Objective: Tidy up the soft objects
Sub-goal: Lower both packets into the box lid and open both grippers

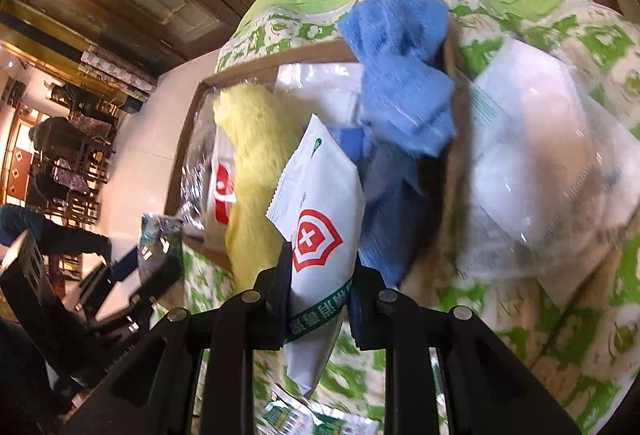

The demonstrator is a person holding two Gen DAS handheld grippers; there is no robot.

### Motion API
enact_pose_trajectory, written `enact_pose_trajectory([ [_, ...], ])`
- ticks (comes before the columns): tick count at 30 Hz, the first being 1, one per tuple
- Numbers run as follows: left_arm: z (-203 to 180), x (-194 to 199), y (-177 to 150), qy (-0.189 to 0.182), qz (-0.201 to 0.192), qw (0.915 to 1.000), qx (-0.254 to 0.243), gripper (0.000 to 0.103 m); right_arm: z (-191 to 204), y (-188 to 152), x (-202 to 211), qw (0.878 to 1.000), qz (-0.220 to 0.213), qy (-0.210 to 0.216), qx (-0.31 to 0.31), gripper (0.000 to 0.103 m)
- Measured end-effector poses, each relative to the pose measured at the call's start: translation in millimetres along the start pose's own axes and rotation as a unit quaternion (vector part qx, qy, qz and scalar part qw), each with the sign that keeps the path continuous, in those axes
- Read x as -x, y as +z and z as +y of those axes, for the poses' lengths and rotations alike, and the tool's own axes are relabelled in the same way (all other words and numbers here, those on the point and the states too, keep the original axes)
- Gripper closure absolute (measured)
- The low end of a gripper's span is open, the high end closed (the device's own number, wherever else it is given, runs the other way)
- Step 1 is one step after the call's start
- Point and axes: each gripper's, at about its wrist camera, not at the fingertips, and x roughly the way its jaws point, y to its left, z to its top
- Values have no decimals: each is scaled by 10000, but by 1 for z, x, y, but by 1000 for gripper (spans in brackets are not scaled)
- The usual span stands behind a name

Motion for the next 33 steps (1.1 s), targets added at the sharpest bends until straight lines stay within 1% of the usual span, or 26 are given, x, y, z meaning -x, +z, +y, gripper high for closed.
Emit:
enact_pose_trajectory([
  [5,4,-8,12,19,-4,10000,-5,44,7,26,-12,9998,-106,54,-161,81],
  [11,11,-25,30,24,-3,10000,37,44,4,53,-31,9986,-244,89,-465,81],
  [17,18,-41,47,17,-29,10000,74,44,-4,68,-44,9969,-404,95,-669,81],
  [22,18,-53,50,26,5,10000,80,43,-3,74,-53,9971,-479,43,-598,79],
  [24,17,-57,49,32,12,10000,82,41,-1,75,-53,9971,-531,-3,-545,71],
  [25,18,-58,48,33,12,9999,112,39,-1,74,-52,9970,-550,-45,-549,64],
  [26,18,-59,48,44,9,9999,135,39,-1,73,-51,9968,-573,-83,-550,60],
  [28,18,-58,47,85,12,9998,172,36,-1,71,-48,9969,-571,-80,-537,57],
  [29,18,-57,46,94,27,9998,155,34,0,70,-46,9968,-578,-101,-535,54],
  [31,15,-55,45,143,62,9998,77,31,1,66,-41,9970,-586,-105,-503,49],
  [32,13,-52,43,208,51,9998,7,30,2,63,-38,9970,-600,-104,-474,45],
  [33,11,-49,41,253,23,9997,-61,30,3,60,-34,9970,-621,-112,-442,43],
])
